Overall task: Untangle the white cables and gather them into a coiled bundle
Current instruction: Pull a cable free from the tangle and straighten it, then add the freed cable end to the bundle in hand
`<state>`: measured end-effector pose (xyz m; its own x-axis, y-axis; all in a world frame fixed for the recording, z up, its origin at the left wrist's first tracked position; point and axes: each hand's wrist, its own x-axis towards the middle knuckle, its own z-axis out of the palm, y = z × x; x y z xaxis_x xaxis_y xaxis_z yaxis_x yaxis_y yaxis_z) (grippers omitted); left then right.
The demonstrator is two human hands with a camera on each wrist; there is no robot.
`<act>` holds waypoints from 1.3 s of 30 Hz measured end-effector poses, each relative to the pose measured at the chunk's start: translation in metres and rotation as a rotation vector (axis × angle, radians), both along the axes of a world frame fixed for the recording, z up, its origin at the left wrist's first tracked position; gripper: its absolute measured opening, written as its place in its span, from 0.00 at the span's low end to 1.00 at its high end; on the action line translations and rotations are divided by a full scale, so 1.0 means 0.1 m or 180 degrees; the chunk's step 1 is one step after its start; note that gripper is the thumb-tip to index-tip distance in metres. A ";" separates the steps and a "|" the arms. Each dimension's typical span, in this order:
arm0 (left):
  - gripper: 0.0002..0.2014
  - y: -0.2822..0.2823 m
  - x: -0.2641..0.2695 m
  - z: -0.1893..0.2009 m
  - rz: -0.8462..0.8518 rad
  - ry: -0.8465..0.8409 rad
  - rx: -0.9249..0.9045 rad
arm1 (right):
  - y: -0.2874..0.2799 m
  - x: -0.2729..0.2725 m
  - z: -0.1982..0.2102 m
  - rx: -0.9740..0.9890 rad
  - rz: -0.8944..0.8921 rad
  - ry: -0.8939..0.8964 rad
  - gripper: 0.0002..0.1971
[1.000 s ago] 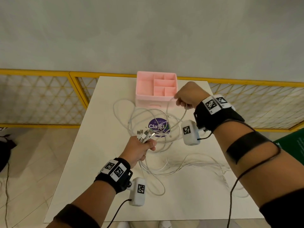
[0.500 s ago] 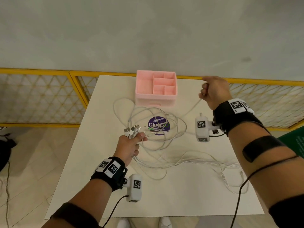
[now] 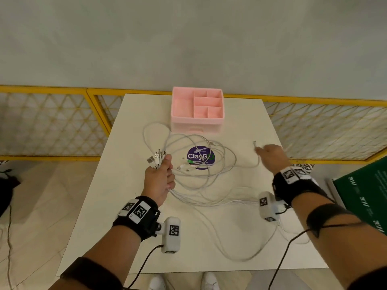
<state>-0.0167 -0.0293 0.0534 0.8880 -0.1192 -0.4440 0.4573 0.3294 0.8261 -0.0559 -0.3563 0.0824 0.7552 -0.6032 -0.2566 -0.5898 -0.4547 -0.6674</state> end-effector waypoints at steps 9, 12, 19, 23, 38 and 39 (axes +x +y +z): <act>0.22 -0.11 0.03 0.14 0.0327 0.0046 -0.0492 | 1.90 0.01 -0.10 0.0415 0.3187 0.0493 0.15; 0.23 0.01 0.10 0.17 0.0414 -0.0038 -0.0424 | 1.81 -0.02 -0.33 0.0200 0.3046 0.0543 0.20; 0.23 0.21 0.20 -0.02 0.0560 0.0027 -0.0355 | 0.87 -0.23 -0.65 -0.0739 0.2455 0.1080 0.23; 0.22 0.23 0.25 -0.06 0.0686 0.0028 -0.0259 | 0.42 -0.48 -0.75 -0.0872 0.2077 0.1369 0.25; 0.20 -0.13 0.04 -0.26 0.0256 0.0168 0.0035 | -1.10 -1.07 -0.05 -0.2266 0.0243 0.1246 0.16; 0.20 -0.11 0.05 -0.26 0.0274 0.0149 0.0043 | -1.12 -1.08 -0.02 -0.2292 0.0122 0.1197 0.18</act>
<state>-0.0116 -0.0402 0.0269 0.8730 -0.0372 -0.4864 0.4660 0.3581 0.8091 -0.1644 -0.4679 0.0806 0.7193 -0.6925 -0.0562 -0.6916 -0.7213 0.0363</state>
